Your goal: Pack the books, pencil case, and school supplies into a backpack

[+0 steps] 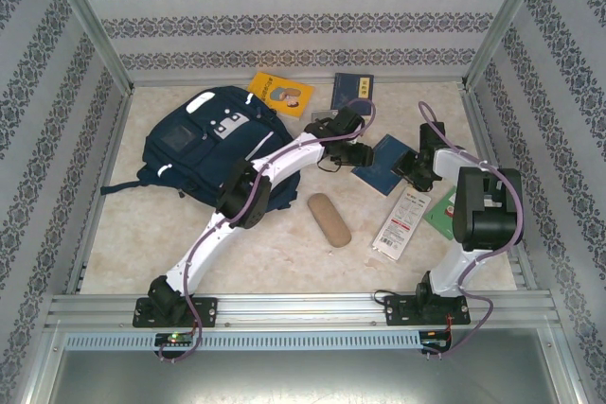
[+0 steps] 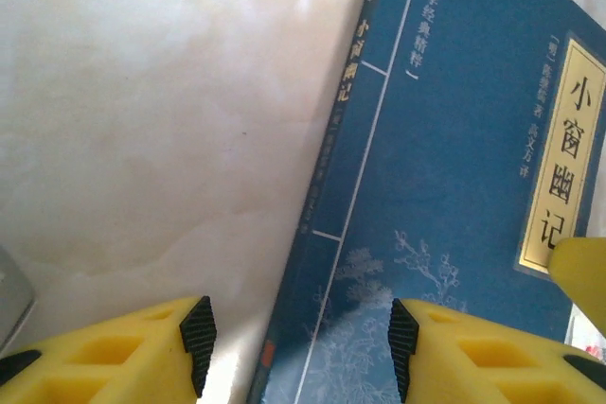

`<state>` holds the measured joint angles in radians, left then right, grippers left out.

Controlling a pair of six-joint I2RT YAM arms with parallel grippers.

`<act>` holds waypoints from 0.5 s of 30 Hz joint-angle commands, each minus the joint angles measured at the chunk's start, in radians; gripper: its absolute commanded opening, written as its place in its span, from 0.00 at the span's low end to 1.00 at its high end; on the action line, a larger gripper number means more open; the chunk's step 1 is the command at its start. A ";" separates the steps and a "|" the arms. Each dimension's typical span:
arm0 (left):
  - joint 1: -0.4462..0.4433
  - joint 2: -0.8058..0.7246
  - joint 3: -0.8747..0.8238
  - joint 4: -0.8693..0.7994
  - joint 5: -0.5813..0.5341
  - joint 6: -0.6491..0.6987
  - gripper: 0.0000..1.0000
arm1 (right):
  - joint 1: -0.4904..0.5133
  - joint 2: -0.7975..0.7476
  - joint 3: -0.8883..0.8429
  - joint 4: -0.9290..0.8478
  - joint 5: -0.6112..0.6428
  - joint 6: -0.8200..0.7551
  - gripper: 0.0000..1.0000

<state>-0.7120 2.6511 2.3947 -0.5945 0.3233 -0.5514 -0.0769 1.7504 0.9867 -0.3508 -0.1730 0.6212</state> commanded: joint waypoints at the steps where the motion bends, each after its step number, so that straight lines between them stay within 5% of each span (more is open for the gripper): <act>1: -0.011 0.031 0.034 -0.018 -0.058 -0.004 0.56 | 0.000 0.041 0.026 0.045 -0.042 -0.025 0.50; 15: -0.027 0.034 0.052 -0.035 0.145 -0.018 0.50 | 0.076 0.037 0.072 0.077 -0.133 -0.049 0.47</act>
<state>-0.7120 2.6766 2.4393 -0.6159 0.3641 -0.5594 -0.0299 1.7844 1.0279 -0.3271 -0.2161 0.5907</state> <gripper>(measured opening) 0.505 0.469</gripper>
